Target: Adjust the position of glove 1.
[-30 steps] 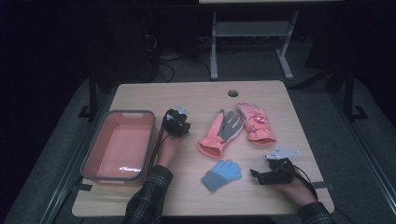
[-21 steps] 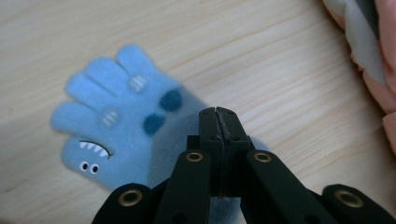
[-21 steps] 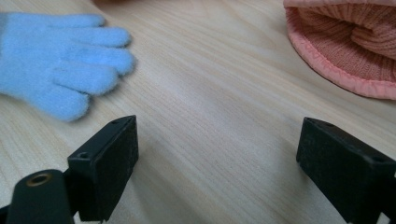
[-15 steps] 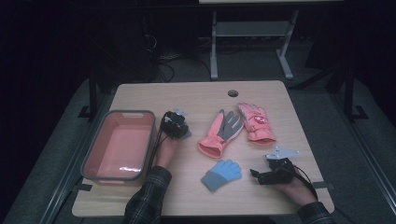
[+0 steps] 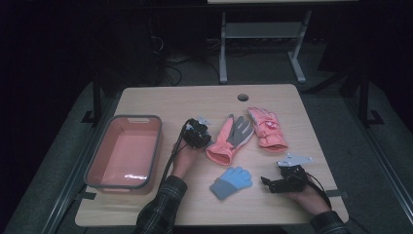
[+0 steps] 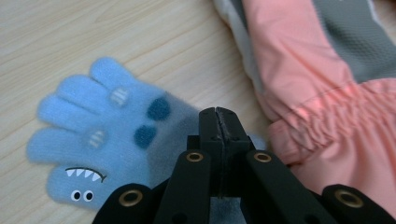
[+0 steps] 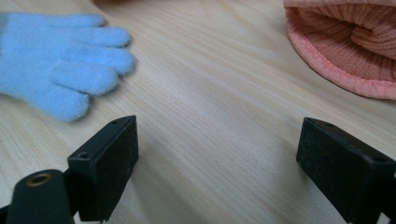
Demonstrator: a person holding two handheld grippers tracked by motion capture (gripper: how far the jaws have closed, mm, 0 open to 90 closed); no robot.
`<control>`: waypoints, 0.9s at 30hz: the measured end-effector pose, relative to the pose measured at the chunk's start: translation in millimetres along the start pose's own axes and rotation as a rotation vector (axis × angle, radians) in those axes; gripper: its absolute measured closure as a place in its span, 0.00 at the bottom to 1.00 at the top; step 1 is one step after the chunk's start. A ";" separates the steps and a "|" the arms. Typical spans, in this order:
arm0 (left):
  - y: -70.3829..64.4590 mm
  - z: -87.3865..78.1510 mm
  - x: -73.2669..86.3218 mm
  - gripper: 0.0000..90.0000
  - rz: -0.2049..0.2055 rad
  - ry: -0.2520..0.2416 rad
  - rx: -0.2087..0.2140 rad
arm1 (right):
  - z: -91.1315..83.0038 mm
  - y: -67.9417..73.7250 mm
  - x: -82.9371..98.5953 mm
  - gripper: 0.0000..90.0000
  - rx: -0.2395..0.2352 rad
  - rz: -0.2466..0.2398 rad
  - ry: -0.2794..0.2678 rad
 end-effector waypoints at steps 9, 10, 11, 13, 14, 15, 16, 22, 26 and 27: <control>4.2 -17.7 -6.9 0.99 -0.005 -0.056 0.005 | -0.1 0.0 0.1 0.14 -0.001 -0.001 0.001; 2.7 -16.4 -8.6 1.00 -0.003 -0.058 0.012 | -0.1 0.0 0.1 0.14 -0.001 -0.001 0.001; 1.5 -14.1 -10.6 1.00 0.000 -0.057 0.016 | -0.1 0.0 0.1 0.14 -0.001 -0.001 0.001; -0.3 -7.1 -14.1 0.99 0.008 -0.047 0.014 | -0.1 0.0 0.1 0.14 -0.001 -0.001 0.001; -1.8 -2.1 -14.9 0.99 0.005 -0.039 0.022 | -0.1 0.0 0.1 0.14 0.000 -0.001 0.002; -3.8 1.7 -14.3 1.00 0.005 -0.032 0.031 | -0.1 0.0 0.1 0.14 0.000 -0.001 0.001; -5.2 4.2 -12.9 0.99 0.011 -0.021 0.038 | -0.1 0.0 0.1 0.14 0.000 -0.001 0.001; -5.9 7.3 3.5 0.99 0.014 0.014 0.037 | -0.1 0.0 0.1 0.14 -0.001 -0.001 0.001; 1.1 -2.1 15.1 0.99 -0.012 0.016 0.015 | -0.1 0.1 0.1 0.14 -0.001 0.000 0.001; 3.7 -5.1 18.3 0.99 -0.015 0.017 0.004 | -0.1 0.1 0.0 0.14 -0.001 0.000 0.001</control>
Point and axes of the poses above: each handheld gripper's, and its own axes: z roughly forward along the jaws, x roughly out of its underside, y roughly to its left, the point moved 9 cm from there along z, roughly forward along the jaws, and after that the axes turned 9 degrees about y, right-handed, at the moved point
